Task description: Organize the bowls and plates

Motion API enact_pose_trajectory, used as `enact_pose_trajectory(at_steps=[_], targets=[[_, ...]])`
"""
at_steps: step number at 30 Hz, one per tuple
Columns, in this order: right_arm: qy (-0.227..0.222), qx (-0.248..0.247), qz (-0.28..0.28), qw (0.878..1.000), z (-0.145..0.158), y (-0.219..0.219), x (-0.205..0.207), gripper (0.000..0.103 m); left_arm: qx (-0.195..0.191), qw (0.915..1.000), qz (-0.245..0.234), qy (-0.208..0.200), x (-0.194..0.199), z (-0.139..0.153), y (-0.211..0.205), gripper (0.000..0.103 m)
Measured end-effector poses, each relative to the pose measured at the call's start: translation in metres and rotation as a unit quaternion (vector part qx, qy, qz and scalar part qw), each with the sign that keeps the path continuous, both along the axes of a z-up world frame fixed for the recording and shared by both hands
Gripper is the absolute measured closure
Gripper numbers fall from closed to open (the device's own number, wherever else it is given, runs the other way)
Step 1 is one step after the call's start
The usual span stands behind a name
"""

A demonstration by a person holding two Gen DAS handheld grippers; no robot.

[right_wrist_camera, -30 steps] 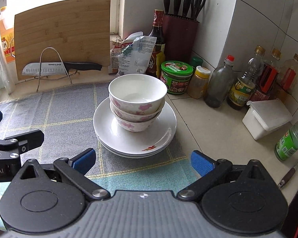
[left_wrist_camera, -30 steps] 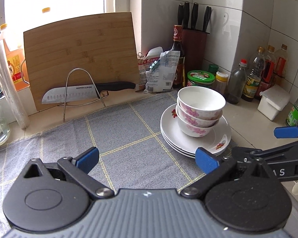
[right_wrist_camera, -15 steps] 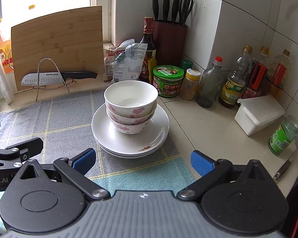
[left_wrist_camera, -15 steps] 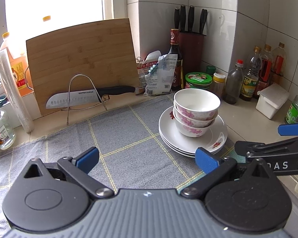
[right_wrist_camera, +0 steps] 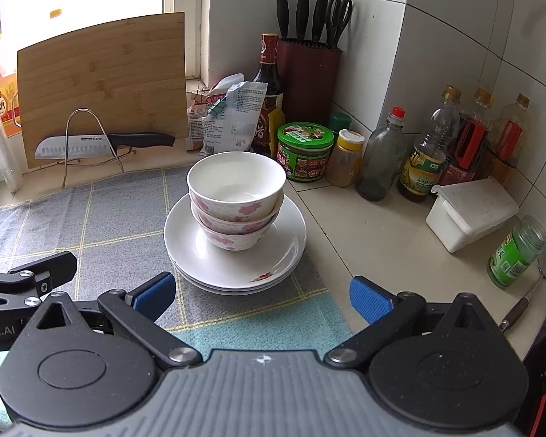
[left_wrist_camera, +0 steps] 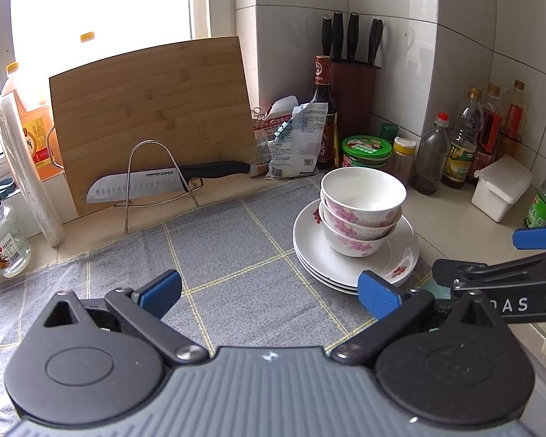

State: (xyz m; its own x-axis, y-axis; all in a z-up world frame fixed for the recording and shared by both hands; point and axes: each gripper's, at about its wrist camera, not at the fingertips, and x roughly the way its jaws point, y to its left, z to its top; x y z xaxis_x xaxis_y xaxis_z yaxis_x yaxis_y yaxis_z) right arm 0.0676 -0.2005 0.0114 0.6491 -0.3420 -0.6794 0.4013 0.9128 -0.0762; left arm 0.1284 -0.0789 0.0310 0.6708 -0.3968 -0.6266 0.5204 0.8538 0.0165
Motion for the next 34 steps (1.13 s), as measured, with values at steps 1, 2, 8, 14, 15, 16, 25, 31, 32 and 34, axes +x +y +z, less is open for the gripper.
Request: enact_pose_trajectory(at_steps=[1,2,8,14,15,16,25,31,32,34], targets=[[0.0,0.0,0.0,1.0,-0.0001,-0.0002,0.0001,0.0,0.0,1.0,0.0,0.001,0.0006,-0.0002,0.0002,0.001],[0.001,0.0,0.0,1.0,-0.0002,-0.0004,0.0008,0.0,-0.001,1.0,0.0,0.001,0.0013,-0.0002,0.0003,0.001],[0.003,-0.001,-0.001,1.0,-0.0009,-0.0018,0.0029,0.0,0.0,1.0,0.001,0.006,0.0051,-0.0014,0.0003,0.001],[0.005,-0.001,-0.001,1.0,-0.0015,-0.0024,0.0036,0.0,0.0,1.0,0.0,0.007,0.0063,-0.0016,0.0006,0.001],[0.005,-0.001,-0.002,1.0,-0.0019,-0.0023,0.0037,0.0,0.0,1.0,0.0,0.007,0.0067,-0.0017,0.0006,0.001],[0.005,-0.001,-0.002,1.0,-0.0022,-0.0023,0.004,0.0,0.0,1.0,0.0,0.007,0.007,-0.0018,0.0006,0.001],[0.006,-0.002,-0.002,1.0,-0.002,-0.0024,0.0043,0.0,0.0,1.0,0.0,0.007,0.0074,-0.0019,0.0005,0.001],[0.006,-0.004,-0.002,1.0,-0.0017,-0.0037,0.0045,0.0,-0.001,1.0,0.0,0.008,0.0077,-0.0022,0.0005,0.001],[0.007,-0.004,-0.003,1.0,-0.0015,-0.0042,0.0042,0.0,-0.001,1.0,-0.001,0.008,0.0077,-0.0022,0.0005,0.001],[0.007,-0.005,-0.003,1.0,-0.0008,-0.005,0.0039,0.0,-0.001,1.0,-0.001,0.008,0.0079,-0.0023,0.0002,0.001]])
